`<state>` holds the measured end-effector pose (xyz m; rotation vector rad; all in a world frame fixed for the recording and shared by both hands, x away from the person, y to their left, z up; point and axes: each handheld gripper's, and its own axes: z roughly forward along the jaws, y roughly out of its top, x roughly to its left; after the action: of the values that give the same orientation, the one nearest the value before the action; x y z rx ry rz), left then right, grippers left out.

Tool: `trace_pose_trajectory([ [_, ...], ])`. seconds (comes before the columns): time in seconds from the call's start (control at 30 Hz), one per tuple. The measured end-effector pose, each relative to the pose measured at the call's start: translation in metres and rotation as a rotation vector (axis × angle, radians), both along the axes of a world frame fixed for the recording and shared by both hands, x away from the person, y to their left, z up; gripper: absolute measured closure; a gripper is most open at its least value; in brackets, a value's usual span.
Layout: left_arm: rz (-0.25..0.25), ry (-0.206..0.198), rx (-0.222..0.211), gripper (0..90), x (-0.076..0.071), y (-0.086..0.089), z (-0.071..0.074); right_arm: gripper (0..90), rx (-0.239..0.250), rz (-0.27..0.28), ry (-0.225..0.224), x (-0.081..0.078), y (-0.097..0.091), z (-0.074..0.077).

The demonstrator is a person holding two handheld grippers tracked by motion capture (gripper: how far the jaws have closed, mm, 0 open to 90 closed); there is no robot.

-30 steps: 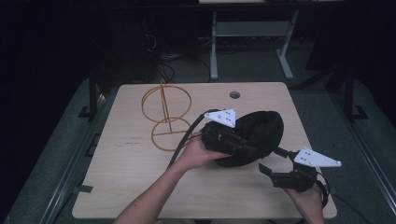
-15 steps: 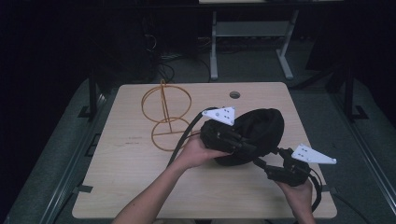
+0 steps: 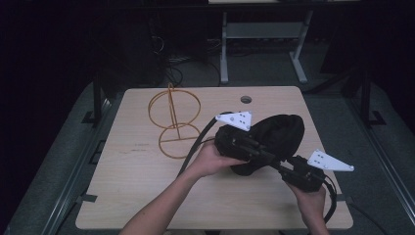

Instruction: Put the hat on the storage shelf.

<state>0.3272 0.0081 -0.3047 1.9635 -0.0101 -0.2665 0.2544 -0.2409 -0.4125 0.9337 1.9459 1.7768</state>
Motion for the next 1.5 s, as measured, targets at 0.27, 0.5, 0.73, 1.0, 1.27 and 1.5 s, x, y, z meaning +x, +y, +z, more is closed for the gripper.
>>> trace_pose_trajectory([
  [0.27, 0.030, 0.023, -0.031, 79.4, 0.004, 0.009, -0.002, 72.0, -0.051, -0.038, -0.011, -0.007, -0.004, 0.015],
  [0.5, 0.064, 0.026, -0.029, 74.2, 0.007, 0.017, -0.005, 72.2, -0.094, -0.062, -0.040, -0.015, -0.009, 0.029],
  [0.73, 0.105, 0.004, 0.005, 68.9, 0.008, 0.020, -0.006, 72.3, -0.105, -0.089, -0.050, -0.018, -0.012, 0.036],
  [1.0, 0.128, 0.003, 0.012, 65.6, 0.009, 0.021, -0.008, 72.4, -0.110, -0.111, -0.069, -0.018, -0.015, 0.047],
  [1.27, 0.182, -0.030, 0.022, 57.2, 0.007, 0.035, -0.009, 72.4, -0.113, -0.124, -0.078, -0.015, -0.017, 0.055],
  [1.5, 0.253, -0.083, 0.050, 51.5, 0.002, 0.052, -0.006, 72.5, -0.126, -0.132, -0.094, -0.011, -0.016, 0.065],
])
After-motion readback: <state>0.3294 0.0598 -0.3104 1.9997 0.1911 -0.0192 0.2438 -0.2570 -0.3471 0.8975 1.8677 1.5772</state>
